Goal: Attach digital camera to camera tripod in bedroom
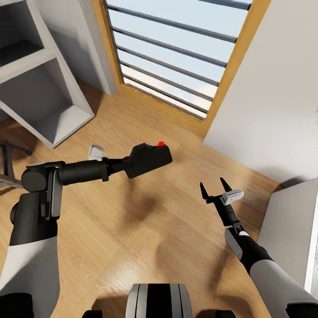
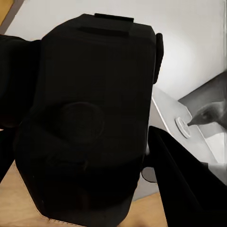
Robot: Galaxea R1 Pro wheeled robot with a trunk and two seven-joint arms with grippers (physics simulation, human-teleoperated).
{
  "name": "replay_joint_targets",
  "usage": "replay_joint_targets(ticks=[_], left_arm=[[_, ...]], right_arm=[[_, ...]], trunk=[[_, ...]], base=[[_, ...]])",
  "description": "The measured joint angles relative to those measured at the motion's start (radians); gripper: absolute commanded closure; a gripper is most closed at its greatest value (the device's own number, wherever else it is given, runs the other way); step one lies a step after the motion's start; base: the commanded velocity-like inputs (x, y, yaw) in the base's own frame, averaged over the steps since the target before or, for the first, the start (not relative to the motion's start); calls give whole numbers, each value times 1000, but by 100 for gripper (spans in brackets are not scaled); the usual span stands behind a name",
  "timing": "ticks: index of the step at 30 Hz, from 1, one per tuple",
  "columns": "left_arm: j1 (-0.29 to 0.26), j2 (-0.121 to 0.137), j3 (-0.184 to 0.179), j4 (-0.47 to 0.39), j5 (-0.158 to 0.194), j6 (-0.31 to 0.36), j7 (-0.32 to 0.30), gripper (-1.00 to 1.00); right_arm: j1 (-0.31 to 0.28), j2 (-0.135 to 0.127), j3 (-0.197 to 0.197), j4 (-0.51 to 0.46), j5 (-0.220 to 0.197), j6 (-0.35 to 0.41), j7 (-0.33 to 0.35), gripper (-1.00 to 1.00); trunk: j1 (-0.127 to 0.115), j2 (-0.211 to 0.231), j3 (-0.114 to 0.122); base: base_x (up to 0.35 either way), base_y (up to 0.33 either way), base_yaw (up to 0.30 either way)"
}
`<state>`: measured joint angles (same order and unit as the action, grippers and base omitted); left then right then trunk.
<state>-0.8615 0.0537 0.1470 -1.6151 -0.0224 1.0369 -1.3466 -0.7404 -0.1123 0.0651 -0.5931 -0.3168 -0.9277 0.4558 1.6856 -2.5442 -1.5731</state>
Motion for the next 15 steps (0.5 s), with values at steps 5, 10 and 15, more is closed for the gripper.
replay_joint_targets(ticks=[5,10,15], left_arm=[[0,0,-1,0,-1,0,-5,100],[0,0,-4,0,-1,0,-5,100],[0,0,-5,0,-1,0,-3,100]], right_arm=[[0,0,0,0,-1,-2,-1,-100],[0,0,0,0,-1,-5,0,-100],[0,0,1,0,-1,-4,0,-100]], trunk=[[-2,1,19],[-4,2,39],[-7,4,58]], base=[[0,0,0],[0,0,0],[0,0,0]])
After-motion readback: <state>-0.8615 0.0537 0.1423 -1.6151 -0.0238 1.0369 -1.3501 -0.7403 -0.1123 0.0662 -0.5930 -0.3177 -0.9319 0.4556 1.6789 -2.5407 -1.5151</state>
